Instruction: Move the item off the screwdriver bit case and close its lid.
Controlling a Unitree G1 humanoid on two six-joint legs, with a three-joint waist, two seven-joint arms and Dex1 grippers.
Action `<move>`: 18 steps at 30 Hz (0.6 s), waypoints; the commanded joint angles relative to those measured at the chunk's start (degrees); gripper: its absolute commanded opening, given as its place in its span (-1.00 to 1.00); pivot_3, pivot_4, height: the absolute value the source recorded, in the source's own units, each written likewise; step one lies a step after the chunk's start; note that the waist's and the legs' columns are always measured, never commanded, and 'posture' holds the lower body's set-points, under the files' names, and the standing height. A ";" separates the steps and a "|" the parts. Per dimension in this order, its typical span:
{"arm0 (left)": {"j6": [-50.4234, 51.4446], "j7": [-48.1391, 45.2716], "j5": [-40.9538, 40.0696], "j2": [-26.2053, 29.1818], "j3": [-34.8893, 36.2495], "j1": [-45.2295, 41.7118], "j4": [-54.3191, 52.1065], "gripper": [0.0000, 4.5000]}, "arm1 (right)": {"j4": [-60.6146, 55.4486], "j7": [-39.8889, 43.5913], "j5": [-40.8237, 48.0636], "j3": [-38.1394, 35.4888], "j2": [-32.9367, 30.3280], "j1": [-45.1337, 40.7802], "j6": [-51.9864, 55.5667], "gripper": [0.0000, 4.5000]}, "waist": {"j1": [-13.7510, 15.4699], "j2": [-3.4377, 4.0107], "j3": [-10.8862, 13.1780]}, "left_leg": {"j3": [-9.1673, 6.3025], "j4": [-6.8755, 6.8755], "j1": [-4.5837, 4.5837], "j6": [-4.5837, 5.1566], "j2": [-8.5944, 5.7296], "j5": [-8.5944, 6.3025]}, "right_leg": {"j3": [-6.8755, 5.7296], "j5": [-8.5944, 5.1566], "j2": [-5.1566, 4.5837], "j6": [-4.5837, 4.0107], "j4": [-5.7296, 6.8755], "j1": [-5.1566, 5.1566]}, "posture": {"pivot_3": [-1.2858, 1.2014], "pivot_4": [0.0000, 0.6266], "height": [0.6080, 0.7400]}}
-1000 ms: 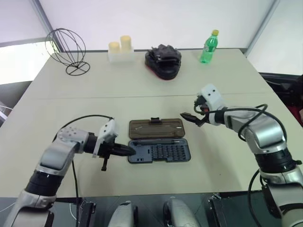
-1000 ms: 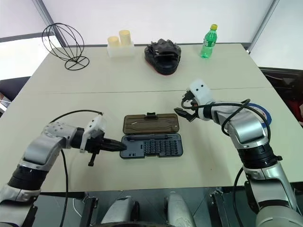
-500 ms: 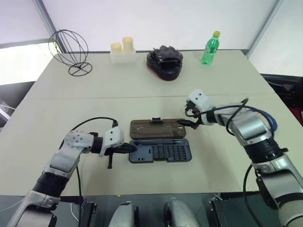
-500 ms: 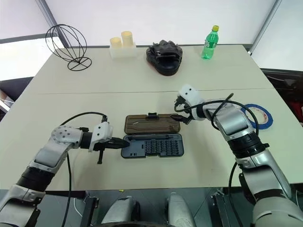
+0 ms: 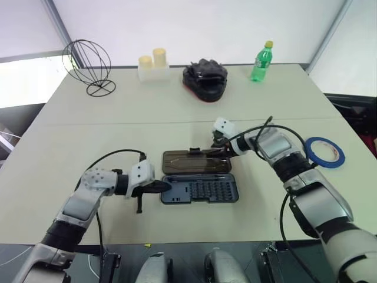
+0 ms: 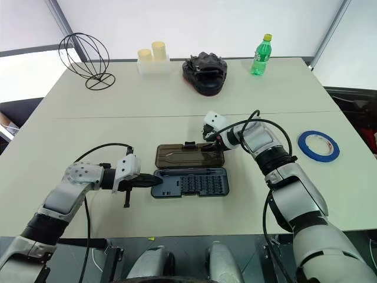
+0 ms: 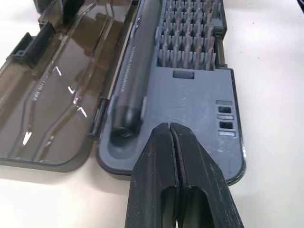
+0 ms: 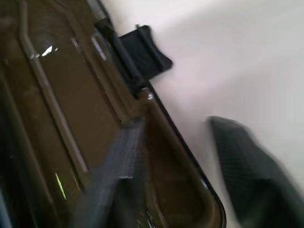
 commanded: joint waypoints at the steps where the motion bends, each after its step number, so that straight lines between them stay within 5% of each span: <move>1: 3.13 0.61 1.01 1.16 -1.53 2.52 0.04 -1.00 | 4.88 1.45 -3.36 1.53 0.96 0.96 -1.56 -0.97 | 0.00 -0.10 -0.14 | -0.01 -0.02 0.11 0.16 0.00 -0.09 | 0.00 0.00 0.01 0.00 -0.04 0.11 | 0.03 -0.52 1.00; 10: 9.73 2.85 -1.10 1.03 -1.22 3.12 -6.09 -1.00 | 11.92 0.66 -10.66 2.56 2.00 0.77 -20.90 -0.99 | -0.06 -0.21 -0.33 | -0.13 -0.49 1.20 0.57 0.04 -0.35 | -0.01 -0.02 0.05 -0.03 -0.54 1.11 | 0.03 -0.52 1.00; 18: 11.36 3.51 -1.64 0.79 -1.76 2.78 -7.02 -1.00 | -5.12 -0.49 -10.98 -3.62 -3.71 1.13 -22.59 -0.99 | -0.30 0.04 -0.16 | -0.13 -0.78 0.89 0.19 0.04 -0.14 | 0.01 -0.01 0.01 -0.02 -0.69 0.78 | 0.03 -0.52 1.00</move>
